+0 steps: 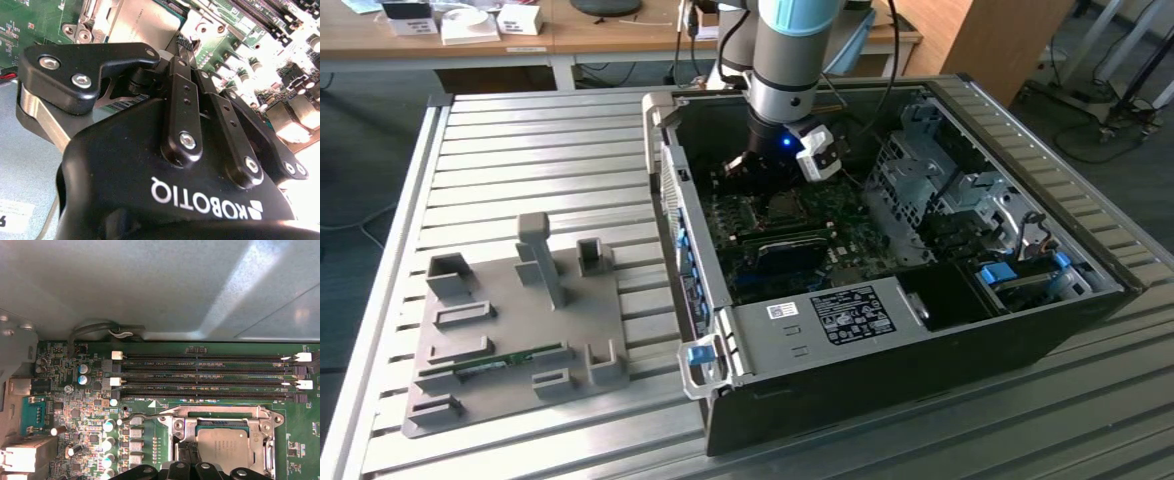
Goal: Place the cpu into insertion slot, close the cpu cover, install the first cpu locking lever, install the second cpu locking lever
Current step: 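Close the cpu cover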
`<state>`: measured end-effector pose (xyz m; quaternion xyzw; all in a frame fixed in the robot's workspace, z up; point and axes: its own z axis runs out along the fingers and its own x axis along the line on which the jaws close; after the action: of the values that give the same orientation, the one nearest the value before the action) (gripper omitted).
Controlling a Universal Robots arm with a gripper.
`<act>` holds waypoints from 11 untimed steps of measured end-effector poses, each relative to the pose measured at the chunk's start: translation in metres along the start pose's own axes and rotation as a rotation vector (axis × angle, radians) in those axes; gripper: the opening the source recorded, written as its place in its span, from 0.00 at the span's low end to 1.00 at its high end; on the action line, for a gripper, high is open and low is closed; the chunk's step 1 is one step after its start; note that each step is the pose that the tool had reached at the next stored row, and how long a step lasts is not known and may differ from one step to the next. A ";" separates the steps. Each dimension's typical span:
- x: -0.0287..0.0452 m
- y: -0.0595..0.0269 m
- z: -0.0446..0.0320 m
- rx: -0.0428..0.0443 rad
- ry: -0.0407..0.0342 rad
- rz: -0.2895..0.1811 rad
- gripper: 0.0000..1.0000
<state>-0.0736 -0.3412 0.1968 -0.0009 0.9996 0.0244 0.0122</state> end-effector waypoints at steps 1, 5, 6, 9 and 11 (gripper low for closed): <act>0.0000 0.0000 0.0000 0.0000 0.0000 0.000 0.11; 0.0000 0.0000 0.0001 -0.0001 0.0001 0.000 0.11; 0.0000 0.0000 0.0001 0.0000 0.0000 0.000 0.11; 0.0000 0.0000 0.0001 0.0001 0.0000 0.000 0.11; 0.0000 0.0000 0.0002 0.0000 0.0001 0.000 0.11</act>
<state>-0.0737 -0.3413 0.1966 -0.0009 0.9996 0.0244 0.0121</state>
